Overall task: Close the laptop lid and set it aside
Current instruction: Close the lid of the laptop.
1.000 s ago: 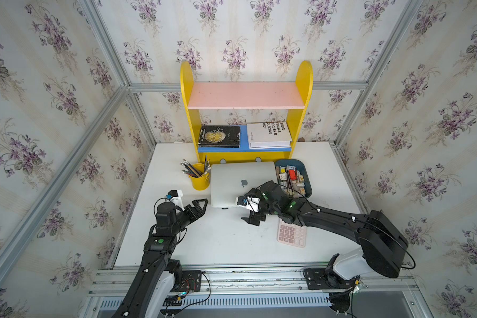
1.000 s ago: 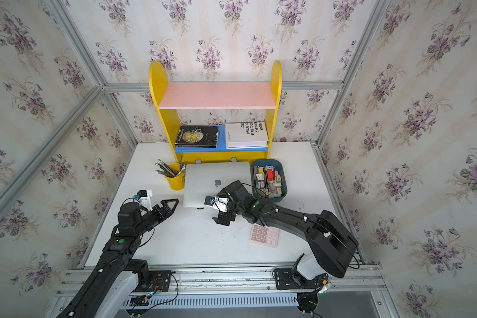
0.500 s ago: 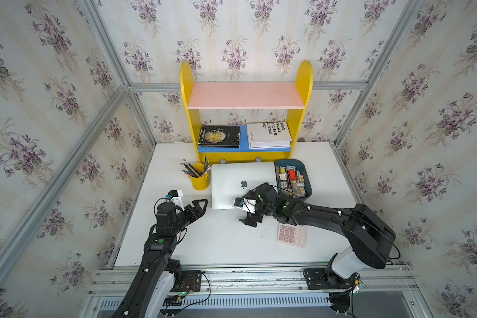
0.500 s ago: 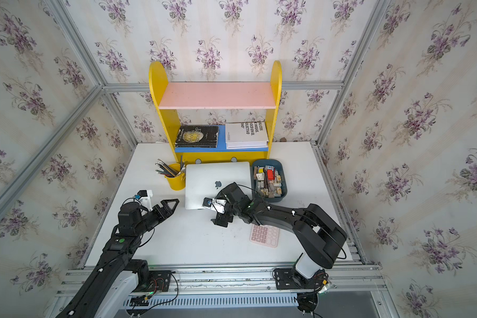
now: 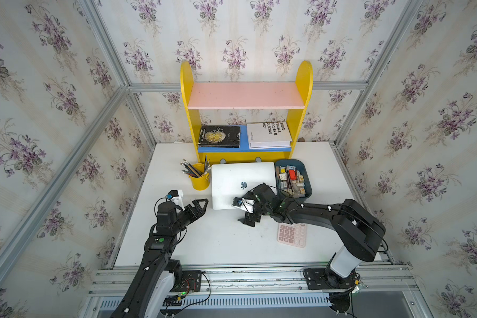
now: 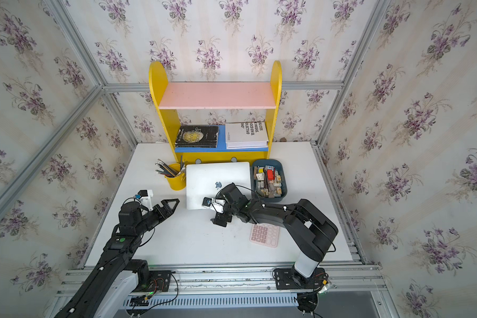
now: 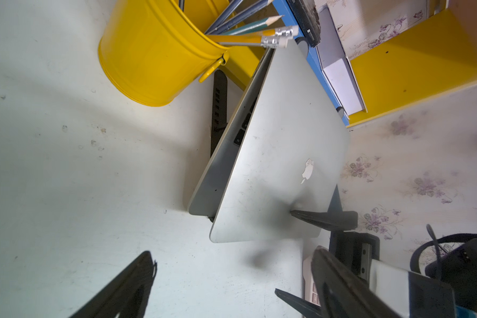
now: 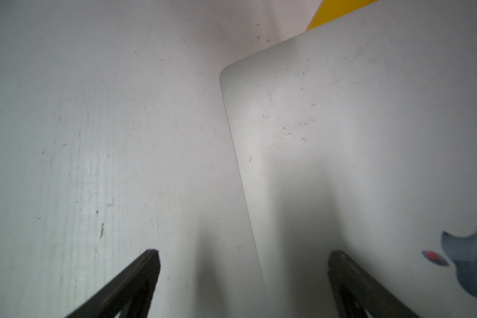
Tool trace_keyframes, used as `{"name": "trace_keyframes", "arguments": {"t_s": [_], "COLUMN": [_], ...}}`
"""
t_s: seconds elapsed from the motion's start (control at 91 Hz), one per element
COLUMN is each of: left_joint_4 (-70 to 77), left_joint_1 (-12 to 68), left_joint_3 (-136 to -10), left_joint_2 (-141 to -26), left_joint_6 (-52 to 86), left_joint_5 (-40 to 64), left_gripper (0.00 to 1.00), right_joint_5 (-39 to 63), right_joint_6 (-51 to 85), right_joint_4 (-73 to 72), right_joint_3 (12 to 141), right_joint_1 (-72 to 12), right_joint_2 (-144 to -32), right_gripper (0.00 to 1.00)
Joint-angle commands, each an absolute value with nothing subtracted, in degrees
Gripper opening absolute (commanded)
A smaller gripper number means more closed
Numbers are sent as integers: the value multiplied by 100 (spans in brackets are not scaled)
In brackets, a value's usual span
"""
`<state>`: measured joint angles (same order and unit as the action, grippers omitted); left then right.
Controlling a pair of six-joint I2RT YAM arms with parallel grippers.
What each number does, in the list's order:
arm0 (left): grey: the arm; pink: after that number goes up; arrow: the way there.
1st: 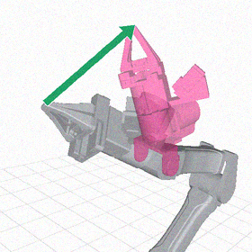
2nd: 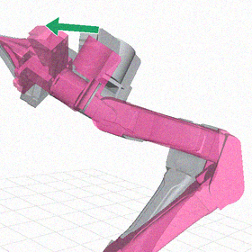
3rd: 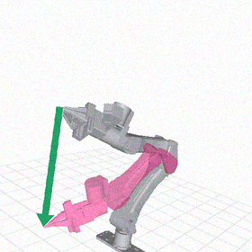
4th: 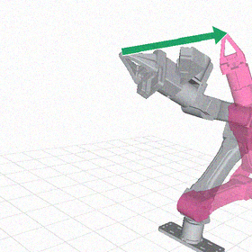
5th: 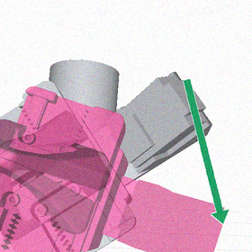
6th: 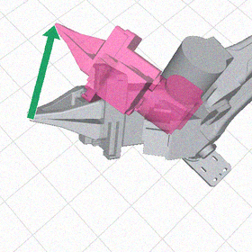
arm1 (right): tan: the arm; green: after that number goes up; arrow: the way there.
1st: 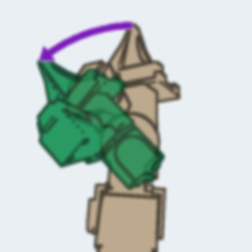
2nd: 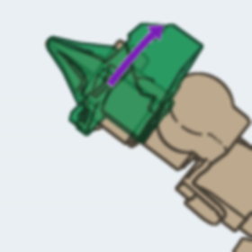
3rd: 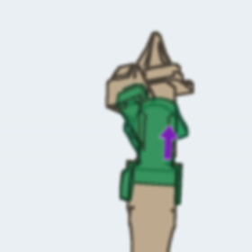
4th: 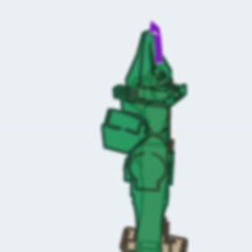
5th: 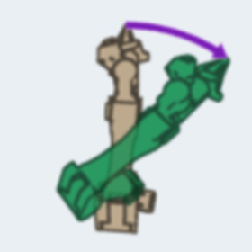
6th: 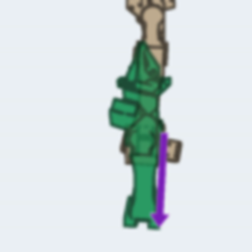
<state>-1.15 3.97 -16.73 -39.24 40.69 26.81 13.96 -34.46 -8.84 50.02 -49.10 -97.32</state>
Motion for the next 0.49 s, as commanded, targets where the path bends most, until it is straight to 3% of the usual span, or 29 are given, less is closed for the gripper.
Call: {"name": "trace_keyframes", "arguments": {"t_s": [0.0, 0.483], "left_joint_4": [97, 214], "left_joint_1": [391, 389], "left_joint_3": [-1654, -1652], "left_joint_2": [-3956, -4043], "left_joint_6": [4066, 4087], "left_joint_5": [2765, 2900], "left_gripper": [92, 92], "right_joint_5": [1310, 1299], "right_joint_6": [-3299, -3065], "right_joint_4": [-992, -1362], "right_joint_3": [5019, 4995], "right_joint_1": [-4883, -4773], "right_joint_2": [-9823, -10085], "right_gripper": [100, 100]}}
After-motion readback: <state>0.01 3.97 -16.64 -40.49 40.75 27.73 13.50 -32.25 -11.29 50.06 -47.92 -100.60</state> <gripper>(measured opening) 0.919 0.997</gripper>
